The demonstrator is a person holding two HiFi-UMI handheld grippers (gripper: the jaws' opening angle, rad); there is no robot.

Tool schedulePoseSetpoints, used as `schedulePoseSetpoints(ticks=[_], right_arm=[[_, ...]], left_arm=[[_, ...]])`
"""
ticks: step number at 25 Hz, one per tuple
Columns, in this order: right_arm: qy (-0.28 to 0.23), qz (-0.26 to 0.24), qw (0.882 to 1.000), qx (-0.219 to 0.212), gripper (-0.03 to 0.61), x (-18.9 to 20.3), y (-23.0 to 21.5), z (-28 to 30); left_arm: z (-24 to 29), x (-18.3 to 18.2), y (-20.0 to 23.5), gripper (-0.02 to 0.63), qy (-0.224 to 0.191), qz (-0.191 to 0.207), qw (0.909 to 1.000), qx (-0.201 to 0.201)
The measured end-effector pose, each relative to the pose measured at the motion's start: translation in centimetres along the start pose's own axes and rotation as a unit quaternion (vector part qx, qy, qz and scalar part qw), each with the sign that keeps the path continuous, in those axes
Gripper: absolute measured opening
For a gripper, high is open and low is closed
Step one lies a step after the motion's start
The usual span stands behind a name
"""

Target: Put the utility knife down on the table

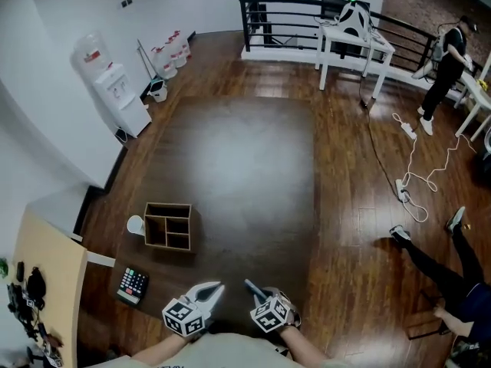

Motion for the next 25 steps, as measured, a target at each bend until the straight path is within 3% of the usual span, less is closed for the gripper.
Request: schedulePoseSetpoints(ticks=[7,16,21,25], right_arm=[[0.005,0.009,1.000,-0.010,0.083,0.0,0.1,-0.4],[-0.029,0.031,0.997,0.070,0.109,0.6,-0.2,-5.5],[-0.072,0.040,0.991,0.101,0.109,0.6,2.5,-8.4],[-0.121,0.047,0.986,0.105,0.107,0.8,7.3,-9.9]], left_arm=[[-0.5,-0.1,-0.2,0.002,-0.008,-0.003,1.0000,0.004],[-2.7,0.6,-1.0,0.002,-0.040,-0.010,0.9991,0.014],[-5.5,2.2,-2.1,0.002,-0.052,-0.013,0.9982,0.027],[-9.2,4.2,-3.2,0.002,-0.062,-0.012,0.9973,0.037]])
Point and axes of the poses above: the fingertips, and each gripper's own axes: z forward along the fingers, y to its left, x out of its underside, the point moved 7 cm from there along -z, backward along the fingers, and after that the axes turned 14 degrees about -x, right-handed, at the moved point
